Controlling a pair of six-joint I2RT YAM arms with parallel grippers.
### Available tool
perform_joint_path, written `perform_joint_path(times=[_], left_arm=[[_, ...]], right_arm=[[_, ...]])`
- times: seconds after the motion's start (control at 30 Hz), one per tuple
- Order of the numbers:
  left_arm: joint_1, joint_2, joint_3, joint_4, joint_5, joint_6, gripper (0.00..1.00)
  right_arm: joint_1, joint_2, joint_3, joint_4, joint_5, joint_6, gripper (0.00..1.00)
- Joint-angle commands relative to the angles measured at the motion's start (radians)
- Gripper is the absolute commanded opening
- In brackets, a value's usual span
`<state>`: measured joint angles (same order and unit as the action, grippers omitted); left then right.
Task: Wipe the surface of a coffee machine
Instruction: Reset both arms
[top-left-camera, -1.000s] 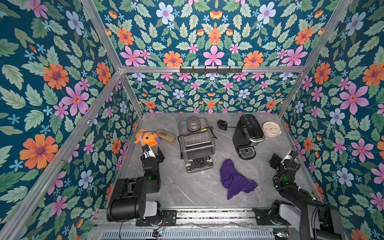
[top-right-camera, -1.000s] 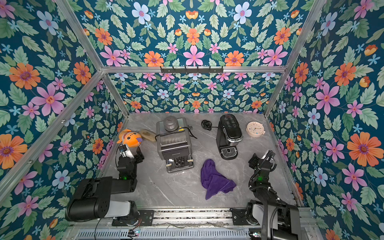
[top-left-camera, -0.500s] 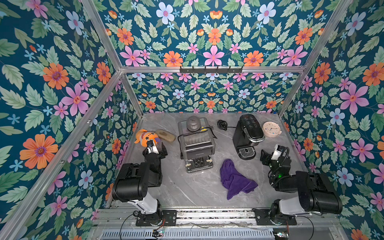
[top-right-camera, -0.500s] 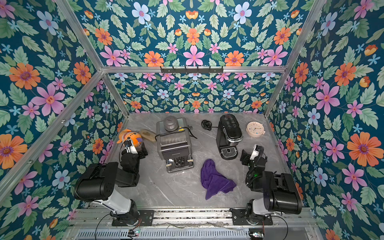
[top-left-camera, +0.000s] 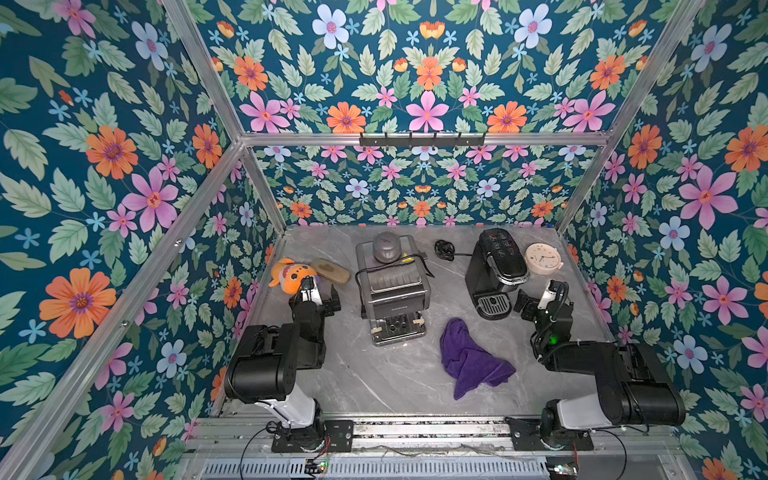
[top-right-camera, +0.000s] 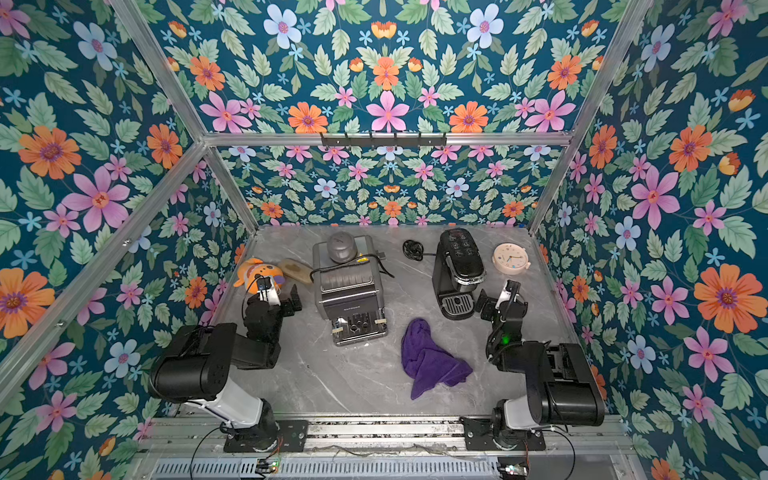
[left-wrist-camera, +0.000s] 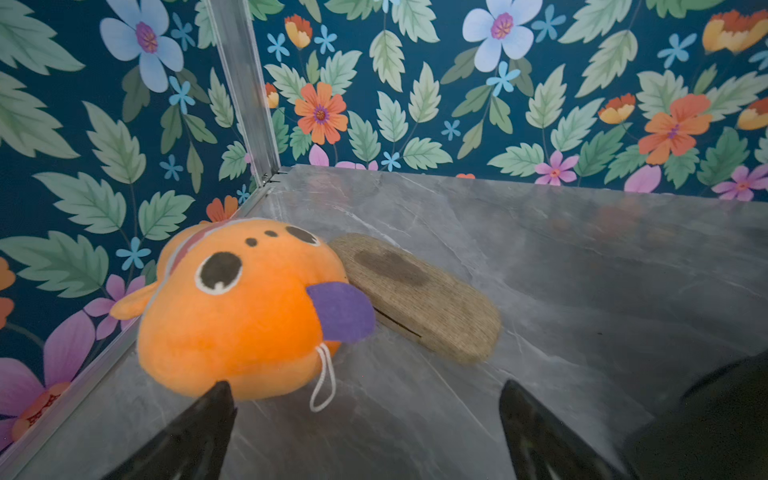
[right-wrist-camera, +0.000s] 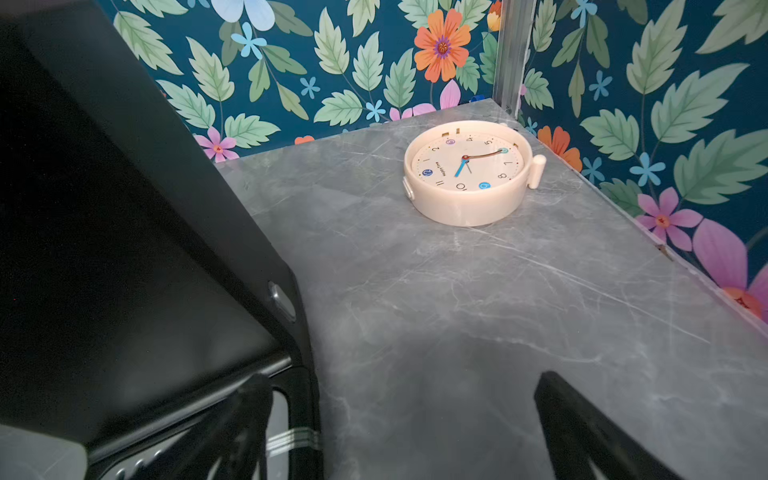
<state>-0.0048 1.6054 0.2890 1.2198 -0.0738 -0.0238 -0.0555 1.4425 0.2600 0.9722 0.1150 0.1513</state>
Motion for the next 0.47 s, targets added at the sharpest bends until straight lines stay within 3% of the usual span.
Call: perform_joint_path(times=[0.0,0.43], left_arm=[[0.002,0.002,0.005,-0.01,0.033,0.018,1.0],[0.002,0.0,0.004,-0.011,0.028,0.019,1.0]], right_arm=[[0.002,0.0,0.002,0.014,0.024,-0.018,0.99],[0.002,0.002,0.013,-0.004,-0.01,-0.031,0.99]])
